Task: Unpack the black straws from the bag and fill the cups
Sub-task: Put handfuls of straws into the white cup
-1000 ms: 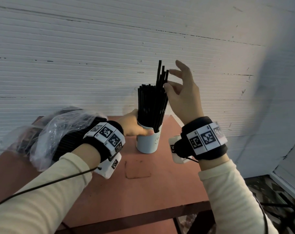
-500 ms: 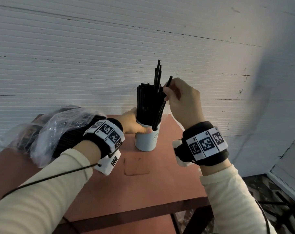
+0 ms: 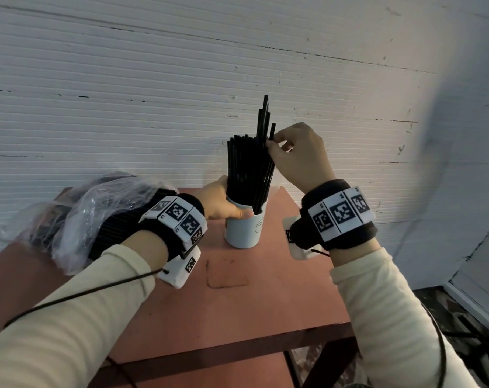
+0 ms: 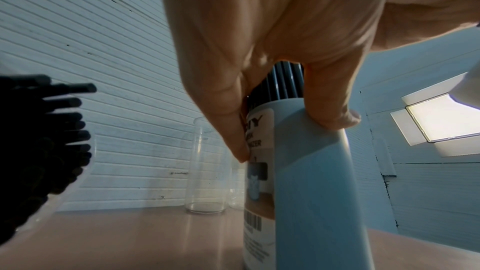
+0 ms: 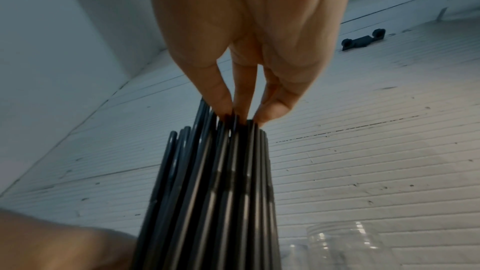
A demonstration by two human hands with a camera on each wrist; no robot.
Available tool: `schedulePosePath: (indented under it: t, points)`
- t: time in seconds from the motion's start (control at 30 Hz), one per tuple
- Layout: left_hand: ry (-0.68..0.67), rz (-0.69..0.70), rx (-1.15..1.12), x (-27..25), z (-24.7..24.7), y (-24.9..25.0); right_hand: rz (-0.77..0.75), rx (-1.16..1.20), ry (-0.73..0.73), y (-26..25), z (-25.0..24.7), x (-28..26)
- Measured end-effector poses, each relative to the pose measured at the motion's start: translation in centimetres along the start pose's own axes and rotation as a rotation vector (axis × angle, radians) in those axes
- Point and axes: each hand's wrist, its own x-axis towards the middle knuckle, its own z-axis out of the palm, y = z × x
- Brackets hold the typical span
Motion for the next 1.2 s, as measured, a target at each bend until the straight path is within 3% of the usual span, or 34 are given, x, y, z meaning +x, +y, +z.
schedulePosePath:
  t: [0.17,0.43,1.07,1.2]
  points:
    - [-0.018,-0.021,0.007,-0.2,-0.2,0.0,-0.133,0.138,0.05,-0.6,-0.1,-0.1]
    - [-0.033,0.001,0.001,-0.3,-0.3,0.0,-0.137,0.202,0.118,0.0,0.3,0.6]
    - [-0.028,0.006,-0.011,-0.5,-0.2,0.2,-0.032,0.189,0.013,0.3,0.3,-0.2]
    - [-0.014,-0.001,-0.012,-0.4,-0.1,0.4,-0.135,0.318,0.071,-0.8,0.1,-0.2]
